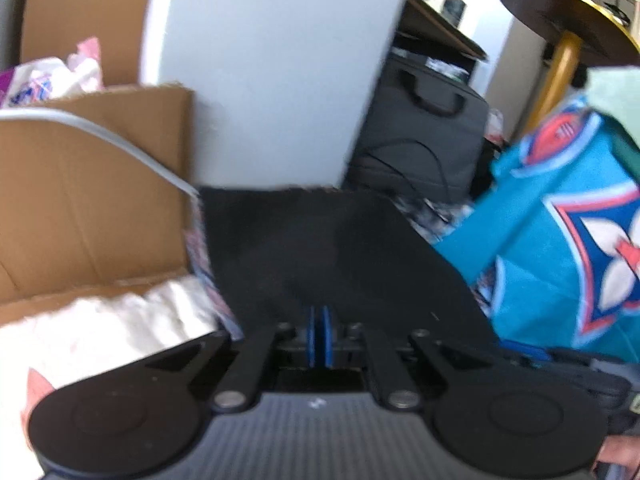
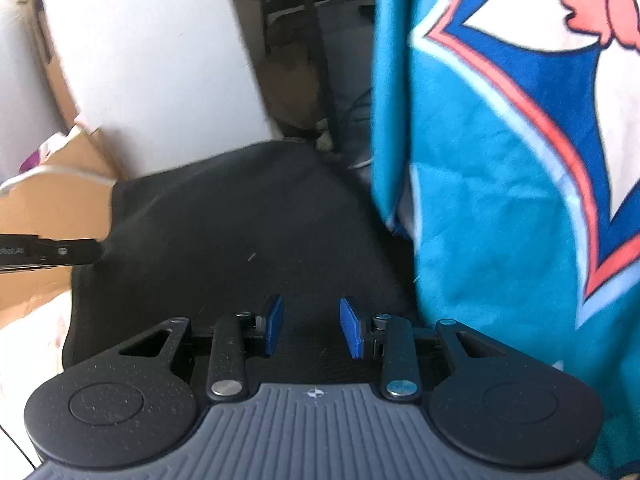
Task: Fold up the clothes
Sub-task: 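Lower the black garment onto the pile and open both grippers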
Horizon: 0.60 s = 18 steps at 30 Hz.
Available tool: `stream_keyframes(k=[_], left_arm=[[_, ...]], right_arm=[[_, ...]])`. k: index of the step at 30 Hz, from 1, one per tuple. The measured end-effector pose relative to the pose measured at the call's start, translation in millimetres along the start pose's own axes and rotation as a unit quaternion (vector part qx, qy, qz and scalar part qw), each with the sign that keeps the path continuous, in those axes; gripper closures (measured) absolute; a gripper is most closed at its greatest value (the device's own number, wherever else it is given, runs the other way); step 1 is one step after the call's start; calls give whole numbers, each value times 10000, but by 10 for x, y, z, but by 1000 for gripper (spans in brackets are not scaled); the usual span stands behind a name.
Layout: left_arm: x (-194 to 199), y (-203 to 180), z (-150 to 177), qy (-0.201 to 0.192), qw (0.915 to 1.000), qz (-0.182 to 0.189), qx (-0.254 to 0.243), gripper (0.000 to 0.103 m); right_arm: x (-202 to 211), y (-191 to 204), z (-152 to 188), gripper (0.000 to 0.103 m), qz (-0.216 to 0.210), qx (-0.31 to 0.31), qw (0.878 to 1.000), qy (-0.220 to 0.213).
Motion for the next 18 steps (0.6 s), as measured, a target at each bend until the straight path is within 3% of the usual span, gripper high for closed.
stream_keyframes(k=[7,13,18], left_arm=[[-126,68,233,340,9994,-64,-47,101],[-131,40,298,327,9987,-263,-278,100],[-89,-13,347,364,9982,-181,-435,100]], right_arm=[[36,73,274,65,-132,65,9995,275],[83,83,334,65,-56,150,9992,356],[94,41,447,65,122,197,9987,446]])
Point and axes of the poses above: each gripper's, at about its wrist camera, not at the fingertips, and x roughly against the way its jaws point, y to its left, z to its underside, the point moved 7 cm from there along -x, roughly the way its jaws point, and after that the axes turned 12 degrees about x, right-handed, at the moved point
